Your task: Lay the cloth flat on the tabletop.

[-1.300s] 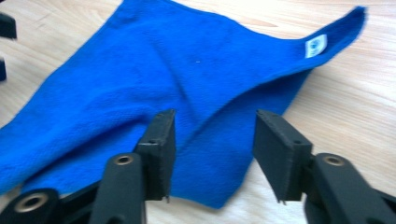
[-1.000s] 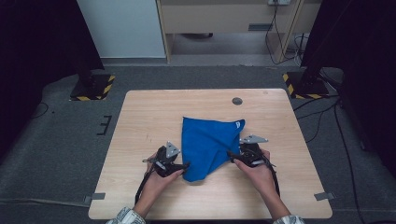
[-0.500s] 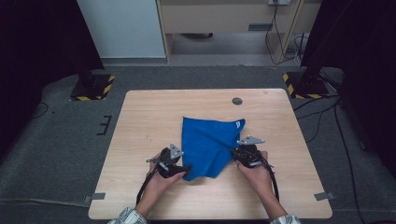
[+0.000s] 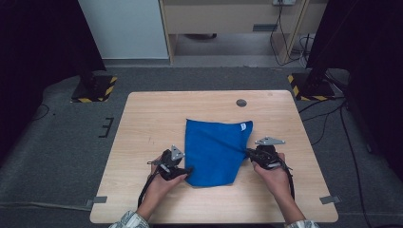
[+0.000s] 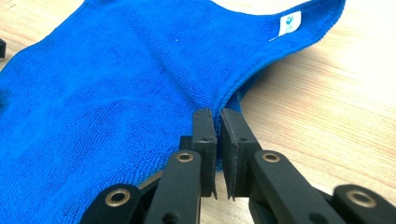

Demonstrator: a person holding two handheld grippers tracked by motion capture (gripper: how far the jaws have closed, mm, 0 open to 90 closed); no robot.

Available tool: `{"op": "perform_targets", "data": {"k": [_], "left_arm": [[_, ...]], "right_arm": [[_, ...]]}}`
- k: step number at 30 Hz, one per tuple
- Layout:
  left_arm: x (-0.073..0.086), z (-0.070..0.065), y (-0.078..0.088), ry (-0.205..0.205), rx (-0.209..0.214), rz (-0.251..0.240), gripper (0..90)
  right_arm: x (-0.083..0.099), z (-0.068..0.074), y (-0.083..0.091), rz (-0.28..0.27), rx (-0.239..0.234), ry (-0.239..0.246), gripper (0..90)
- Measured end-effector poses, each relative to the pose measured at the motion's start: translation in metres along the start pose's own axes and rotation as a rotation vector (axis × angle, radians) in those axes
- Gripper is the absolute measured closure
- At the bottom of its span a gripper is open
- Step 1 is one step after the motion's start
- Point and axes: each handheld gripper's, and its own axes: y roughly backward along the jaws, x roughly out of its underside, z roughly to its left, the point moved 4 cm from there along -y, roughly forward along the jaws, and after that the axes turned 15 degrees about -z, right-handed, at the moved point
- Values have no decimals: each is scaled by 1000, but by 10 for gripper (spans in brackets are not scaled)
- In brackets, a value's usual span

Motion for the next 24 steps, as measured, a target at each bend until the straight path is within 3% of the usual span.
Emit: {"op": "perform_targets", "data": {"k": [6,10,15,18,24], "left_arm": [[0,5,-1,12,-11,-4,193],[0,12,-5,47,-23,-13,185],[0,15,-5,52,-29,-11,185],[1,16,-2,30,-40,-2,186],[2,20,0,41,-52,4,185]], "right_arm": [[-6,6,-9,23,-4,35,845],[-10,7,-20,42,1,52,846],[-14,1,-29,64,17,40,849],[-14,0,-25,69,13,47,847],[-11,-14,-3,51,17,24,848]]}}
